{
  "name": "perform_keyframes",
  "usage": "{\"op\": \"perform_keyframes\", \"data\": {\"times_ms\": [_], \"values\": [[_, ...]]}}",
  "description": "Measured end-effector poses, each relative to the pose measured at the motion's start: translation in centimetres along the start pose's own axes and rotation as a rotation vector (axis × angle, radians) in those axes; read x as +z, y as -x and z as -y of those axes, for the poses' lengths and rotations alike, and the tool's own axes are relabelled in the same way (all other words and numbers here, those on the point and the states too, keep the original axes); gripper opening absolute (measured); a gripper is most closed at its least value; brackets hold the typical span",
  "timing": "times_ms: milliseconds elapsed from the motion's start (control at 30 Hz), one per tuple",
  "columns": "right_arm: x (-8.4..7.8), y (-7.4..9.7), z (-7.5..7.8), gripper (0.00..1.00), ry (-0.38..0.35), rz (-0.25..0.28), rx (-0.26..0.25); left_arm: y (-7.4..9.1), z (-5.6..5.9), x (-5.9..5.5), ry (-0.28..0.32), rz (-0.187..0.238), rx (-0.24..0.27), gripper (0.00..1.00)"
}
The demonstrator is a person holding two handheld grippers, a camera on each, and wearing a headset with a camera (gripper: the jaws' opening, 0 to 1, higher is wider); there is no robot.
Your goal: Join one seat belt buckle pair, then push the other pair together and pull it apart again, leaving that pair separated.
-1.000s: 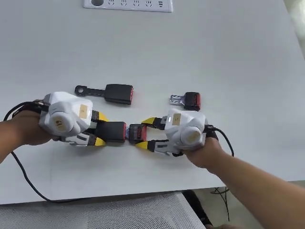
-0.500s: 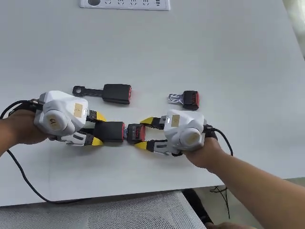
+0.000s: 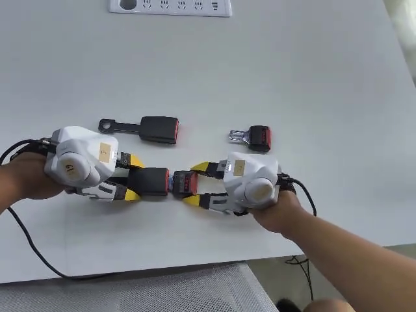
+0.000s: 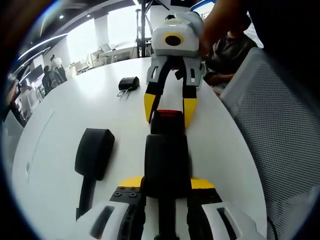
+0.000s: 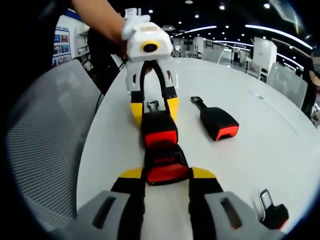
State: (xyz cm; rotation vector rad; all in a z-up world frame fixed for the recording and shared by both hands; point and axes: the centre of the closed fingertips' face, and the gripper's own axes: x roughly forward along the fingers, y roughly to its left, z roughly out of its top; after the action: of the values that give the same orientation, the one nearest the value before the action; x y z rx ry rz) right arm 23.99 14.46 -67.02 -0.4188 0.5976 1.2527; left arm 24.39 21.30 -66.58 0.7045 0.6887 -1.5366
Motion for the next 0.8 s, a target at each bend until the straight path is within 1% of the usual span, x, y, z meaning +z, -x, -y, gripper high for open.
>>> {"op": "perform_keyframes", "data": {"times_ms": [533, 667, 700, 733, 767, 800], "values": [[0.01, -0.11, -0.16, 0.32, 0.002, 0.009, -0.005, 0.01, 0.11, -0.25, 0.004, 0.003, -0.001, 0.32], [0.05, -0.19, -0.24, 0.33, 0.015, 0.001, -0.002, 0.0, 0.13, -0.23, 0.002, -0.006, -0.005, 0.32], [0.05, -0.2, -0.24, 0.33, 0.014, -0.001, 0.0, 0.0, 0.13, -0.2, -0.006, -0.01, -0.006, 0.33], [0.09, -0.21, -0.27, 0.33, 0.0, -0.003, 0.004, -0.02, 0.11, -0.17, 0.003, -0.015, -0.004, 0.33], [0.15, -0.21, -0.27, 0.34, 0.0, -0.005, 0.002, -0.03, 0.11, -0.15, 0.01, -0.019, -0.003, 0.33], [0.19, -0.24, -0.29, 0.34, 0.009, -0.009, 0.001, -0.08, 0.24, -0.08, 0.002, -0.029, 0.001, 0.33]]}}
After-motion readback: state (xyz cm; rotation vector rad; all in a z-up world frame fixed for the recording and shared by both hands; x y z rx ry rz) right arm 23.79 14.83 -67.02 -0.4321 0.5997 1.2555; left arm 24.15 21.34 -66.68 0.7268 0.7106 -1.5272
